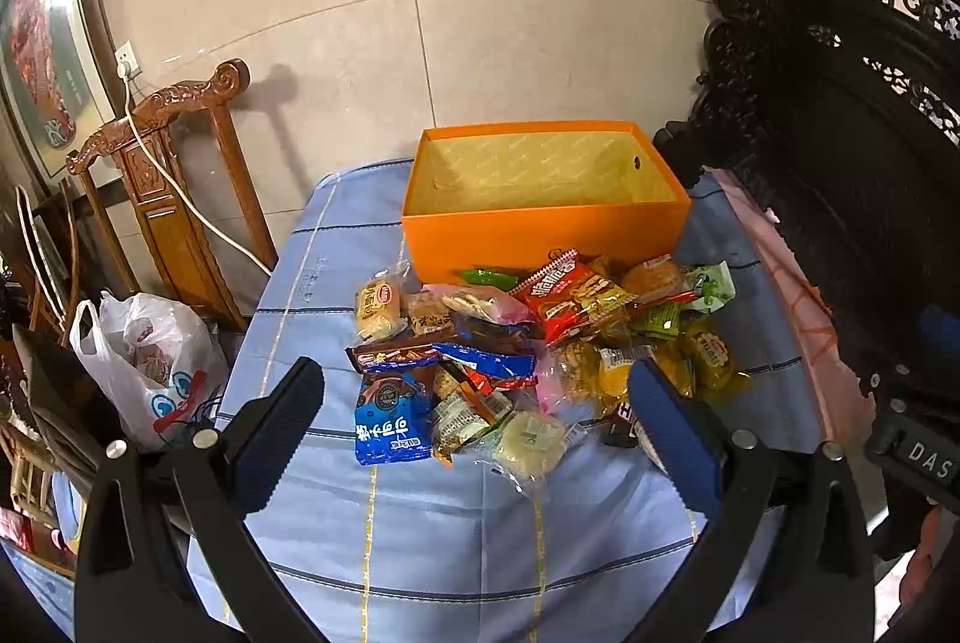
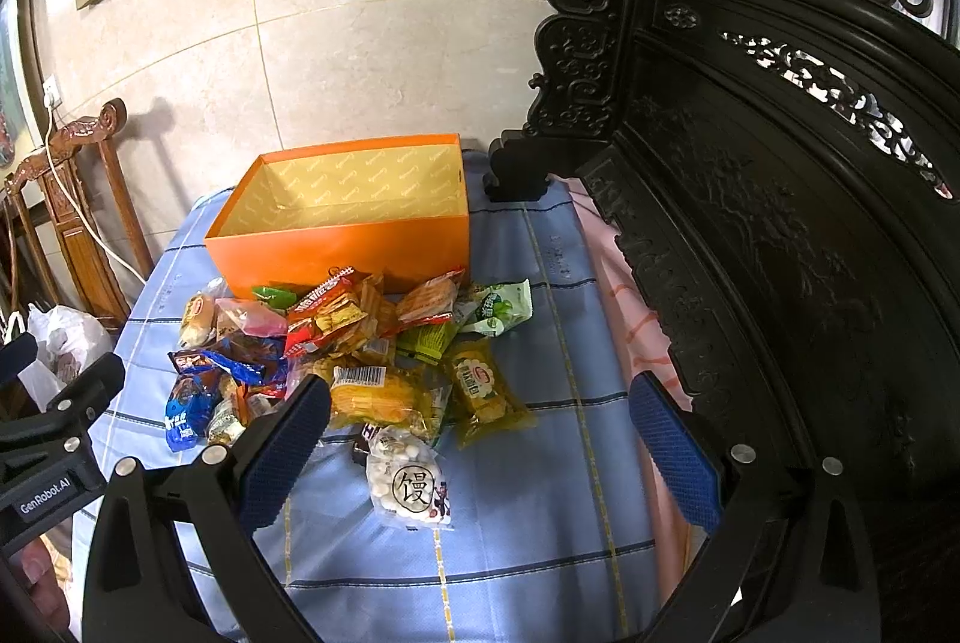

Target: Organize snacks

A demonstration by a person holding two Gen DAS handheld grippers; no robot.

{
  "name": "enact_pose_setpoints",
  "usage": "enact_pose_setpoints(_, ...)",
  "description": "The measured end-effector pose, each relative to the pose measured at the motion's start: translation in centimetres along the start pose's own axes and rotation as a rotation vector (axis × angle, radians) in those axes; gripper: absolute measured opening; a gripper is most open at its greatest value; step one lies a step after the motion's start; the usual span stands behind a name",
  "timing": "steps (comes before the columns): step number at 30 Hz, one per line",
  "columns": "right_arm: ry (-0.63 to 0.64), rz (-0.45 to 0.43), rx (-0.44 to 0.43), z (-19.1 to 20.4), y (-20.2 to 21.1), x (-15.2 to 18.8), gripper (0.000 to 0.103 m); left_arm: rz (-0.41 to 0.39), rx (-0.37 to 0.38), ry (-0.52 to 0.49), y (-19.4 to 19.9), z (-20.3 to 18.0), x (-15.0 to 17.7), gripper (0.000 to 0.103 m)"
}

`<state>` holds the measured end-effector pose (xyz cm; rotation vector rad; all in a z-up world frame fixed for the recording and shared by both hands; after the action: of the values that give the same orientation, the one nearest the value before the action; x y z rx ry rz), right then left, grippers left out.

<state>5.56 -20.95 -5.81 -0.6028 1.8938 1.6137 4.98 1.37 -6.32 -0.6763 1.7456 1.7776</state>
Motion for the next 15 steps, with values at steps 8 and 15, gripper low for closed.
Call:
enact_pose_setpoints(8,0.072,-0.057,-0.026,0.7,-4.2,1.2,0.100,-0.001,-0.028,0.035,-2.0,3.2,2.1,0.099)
enact_pose_setpoints(15,0.416,-0.020,-0.185,8.1,-14.3,4.1,0.099,0.096,-0.064,0.154,-5.1,8.3,7.3,0.099)
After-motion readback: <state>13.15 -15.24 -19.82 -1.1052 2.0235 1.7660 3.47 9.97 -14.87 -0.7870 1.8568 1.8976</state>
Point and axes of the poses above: each gripper's, at about its wrist camera, not at the fingertips, and y roughly against the way its jaws point, z to its left, x to its underside, the point moved 7 cm from there along -y, roughly the way its jaws point, and after that the axes turned 5 degrees about x, right-handed, at the moved point
